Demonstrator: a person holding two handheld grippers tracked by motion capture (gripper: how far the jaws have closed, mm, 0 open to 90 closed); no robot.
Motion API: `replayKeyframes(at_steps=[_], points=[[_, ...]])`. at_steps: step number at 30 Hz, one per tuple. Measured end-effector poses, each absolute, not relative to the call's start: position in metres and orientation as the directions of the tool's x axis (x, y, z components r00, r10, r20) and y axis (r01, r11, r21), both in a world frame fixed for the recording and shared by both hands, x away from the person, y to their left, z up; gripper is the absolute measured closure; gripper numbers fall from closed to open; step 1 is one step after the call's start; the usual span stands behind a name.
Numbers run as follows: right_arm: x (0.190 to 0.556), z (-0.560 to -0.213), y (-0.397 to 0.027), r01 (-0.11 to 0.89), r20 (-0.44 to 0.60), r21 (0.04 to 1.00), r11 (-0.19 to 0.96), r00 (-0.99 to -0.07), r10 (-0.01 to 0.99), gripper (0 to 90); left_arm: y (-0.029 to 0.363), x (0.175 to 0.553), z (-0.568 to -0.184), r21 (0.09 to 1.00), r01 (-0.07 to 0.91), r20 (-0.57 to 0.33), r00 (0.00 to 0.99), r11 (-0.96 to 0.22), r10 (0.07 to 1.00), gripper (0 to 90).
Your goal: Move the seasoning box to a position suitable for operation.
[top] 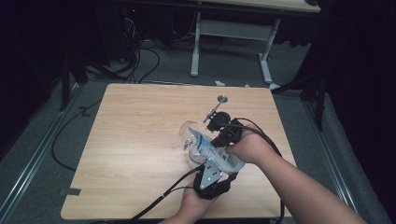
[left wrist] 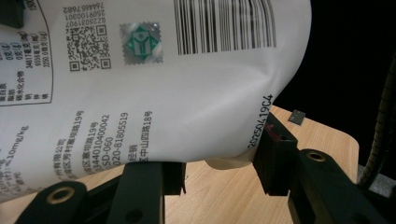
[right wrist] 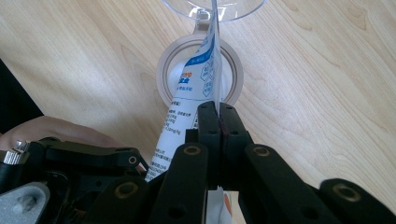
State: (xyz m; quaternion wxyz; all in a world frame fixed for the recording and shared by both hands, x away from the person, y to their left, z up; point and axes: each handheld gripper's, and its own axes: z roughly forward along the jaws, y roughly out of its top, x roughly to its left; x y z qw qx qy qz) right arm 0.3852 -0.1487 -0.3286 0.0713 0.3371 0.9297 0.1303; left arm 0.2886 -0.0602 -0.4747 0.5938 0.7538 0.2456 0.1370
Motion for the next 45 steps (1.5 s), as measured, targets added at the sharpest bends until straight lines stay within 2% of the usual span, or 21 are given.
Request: replayKeyframes(at_steps=[45], points=[[0.3901, -0.3291, -0.1459, 0.599, -0.045, 0.296, 0.744, -0.769, 0.637, 89.8, -0.0603, 0.2927, -0.4724, 0.964, 0.218, -0.102, 0.836, -0.155, 0.54, 59.9]])
